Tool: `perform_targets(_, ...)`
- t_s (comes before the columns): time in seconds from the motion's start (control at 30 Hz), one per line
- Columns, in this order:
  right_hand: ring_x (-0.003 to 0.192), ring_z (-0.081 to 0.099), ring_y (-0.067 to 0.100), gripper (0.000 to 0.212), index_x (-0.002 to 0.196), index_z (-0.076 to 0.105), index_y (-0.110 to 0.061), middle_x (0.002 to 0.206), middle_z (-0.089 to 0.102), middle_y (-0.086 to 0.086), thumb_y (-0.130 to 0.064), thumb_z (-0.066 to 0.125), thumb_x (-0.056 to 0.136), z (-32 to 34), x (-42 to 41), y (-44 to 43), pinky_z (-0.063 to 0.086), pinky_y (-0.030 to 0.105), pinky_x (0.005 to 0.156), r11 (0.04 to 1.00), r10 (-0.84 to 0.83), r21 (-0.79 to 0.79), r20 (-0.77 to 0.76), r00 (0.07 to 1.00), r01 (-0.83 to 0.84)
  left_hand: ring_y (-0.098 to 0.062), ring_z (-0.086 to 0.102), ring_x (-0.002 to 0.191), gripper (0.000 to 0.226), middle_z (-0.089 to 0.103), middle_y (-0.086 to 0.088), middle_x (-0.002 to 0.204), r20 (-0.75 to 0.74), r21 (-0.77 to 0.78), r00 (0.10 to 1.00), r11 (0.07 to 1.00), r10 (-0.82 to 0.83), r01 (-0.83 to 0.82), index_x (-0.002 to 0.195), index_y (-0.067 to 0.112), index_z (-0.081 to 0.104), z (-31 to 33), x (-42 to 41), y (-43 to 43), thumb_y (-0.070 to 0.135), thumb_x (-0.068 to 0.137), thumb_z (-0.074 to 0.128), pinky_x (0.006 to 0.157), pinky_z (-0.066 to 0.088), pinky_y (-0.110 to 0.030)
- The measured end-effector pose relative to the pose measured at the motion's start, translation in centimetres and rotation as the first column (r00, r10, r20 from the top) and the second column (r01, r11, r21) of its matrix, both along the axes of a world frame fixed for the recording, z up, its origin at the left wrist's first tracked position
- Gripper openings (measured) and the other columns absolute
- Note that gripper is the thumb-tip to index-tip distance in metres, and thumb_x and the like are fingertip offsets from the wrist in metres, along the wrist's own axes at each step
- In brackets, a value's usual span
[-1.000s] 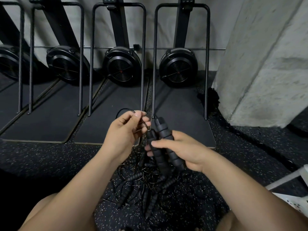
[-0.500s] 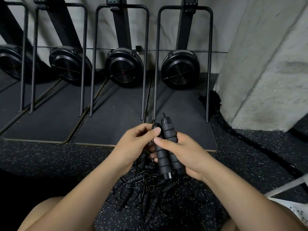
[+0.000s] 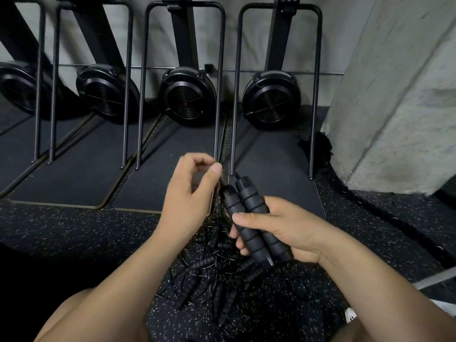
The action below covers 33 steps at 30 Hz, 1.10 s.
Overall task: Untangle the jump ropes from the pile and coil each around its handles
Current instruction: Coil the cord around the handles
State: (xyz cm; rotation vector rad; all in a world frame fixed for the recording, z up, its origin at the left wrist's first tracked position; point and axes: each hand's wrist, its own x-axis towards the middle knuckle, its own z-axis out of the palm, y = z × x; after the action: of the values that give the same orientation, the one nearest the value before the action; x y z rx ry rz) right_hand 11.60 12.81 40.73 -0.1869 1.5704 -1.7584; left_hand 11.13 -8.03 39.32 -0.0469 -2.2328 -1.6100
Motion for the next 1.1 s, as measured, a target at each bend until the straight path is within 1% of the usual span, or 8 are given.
perform_targets(0.13,0.088,0.071,0.027,0.011,0.106,0.068,-0.007,0.104,0.072,0.018,-0.016,0.072,0.102,0.6,0.4,0.2,0.064,0.042,0.084,0.979,0.2,0.027,0.012,0.98,-0.201,-0.01,0.066,0.122,0.031,0.076,0.006,0.118,-0.019,-0.078,0.974,0.971,-0.227,0.225,0.111,0.02,0.078,0.5,0.0,-0.2,0.033,0.112,0.05,0.101,0.046,-0.018)
perform_targets(0.2,0.086,0.07,0.025,0.007,0.104,0.068,-0.006,0.101,0.072,0.016,-0.003,0.072,0.099,1.0,0.7,0.3,0.063,0.038,0.08,0.968,0.248,0.035,-0.009,0.969,-0.248,-0.013,0.072,0.105,0.042,0.079,0.001,0.103,0.061,-0.026,0.957,0.958,-0.284,0.286,0.099,0.014,0.08,0.3,0.2,0.0,0.035,0.114,0.047,0.095,0.051,-0.025)
perform_targets(0.3,0.091,0.071,0.022,0.032,0.11,0.066,-0.006,0.102,0.074,0.012,0.018,0.073,0.088,1.3,0.7,0.8,0.061,0.036,0.08,0.959,0.266,0.131,-0.094,0.959,-0.253,-0.027,0.065,0.078,0.045,0.07,-0.009,0.082,0.131,-0.017,0.956,0.963,-0.264,0.268,0.089,0.011,0.074,-0.1,0.0,0.0,0.043,0.111,0.052,0.076,0.049,-0.039)
perform_targets(0.5,0.094,0.07,0.025,0.031,0.113,0.069,-0.002,0.107,0.075,0.014,0.015,0.073,0.088,1.6,0.3,1.2,0.06,0.036,0.086,0.979,0.16,0.143,-0.092,0.983,-0.146,-0.018,0.039,0.057,0.059,0.036,-0.01,0.062,0.123,0.042,0.977,0.984,-0.176,0.172,0.069,0.004,0.045,0.2,-0.5,-0.3,0.046,0.105,0.065,0.061,0.036,-0.034)
perform_targets(0.7,0.086,0.065,0.023,0.021,0.104,0.065,0.008,0.092,0.068,0.015,0.016,0.074,0.087,1.6,0.2,1.5,0.055,0.033,0.066,0.948,0.232,0.255,-0.136,0.963,-0.192,-0.013,0.034,0.059,0.059,0.036,-0.004,0.058,0.073,-0.013,0.992,0.995,-0.1,0.102,0.059,0.014,0.042,0.6,-0.5,-1.0,0.042,0.104,0.067,0.059,0.03,-0.031)
perform_targets(0.8,0.077,0.067,0.015,0.027,0.096,0.068,-0.001,0.09,0.071,0.012,0.023,0.071,0.083,2.3,0.6,1.6,0.055,0.031,0.065,0.941,0.245,0.292,-0.242,0.939,-0.171,-0.016,0.036,0.056,0.056,0.045,0.004,0.058,0.13,0.149,0.985,0.984,-0.116,0.096,0.058,0.023,0.047,0.5,-0.9,-1.5,0.047,0.105,0.064,0.058,0.03,-0.033)
perform_targets(0.97,0.074,0.068,0.018,0.024,0.1,0.068,-0.003,0.094,0.075,0.01,0.013,0.075,0.085,3.0,1.7,1.1,0.058,0.037,0.07,0.933,0.263,0.337,-0.399,0.878,-0.126,-0.01,0.043,0.054,0.054,0.048,0.007,0.059,0.274,0.381,0.933,0.917,-0.233,0.117,0.058,0.026,0.053,0.3,-1.0,-0.2,0.041,0.11,0.053,0.055,0.038,-0.027)
perform_targets(1.1,0.076,0.072,0.022,0.027,0.104,0.067,-0.009,0.1,0.074,0.018,0.003,0.08,0.084,3.0,2.2,0.2,0.061,0.049,0.082,0.954,0.142,0.299,-0.522,0.841,0.025,-0.021,0.058,0.078,0.034,0.059,-0.007,0.081,0.314,0.37,0.922,0.924,-0.227,0.102,0.082,0.012,0.056,-0.5,-0.6,1.5,0.023,0.112,0.046,0.075,0.049,-0.036)
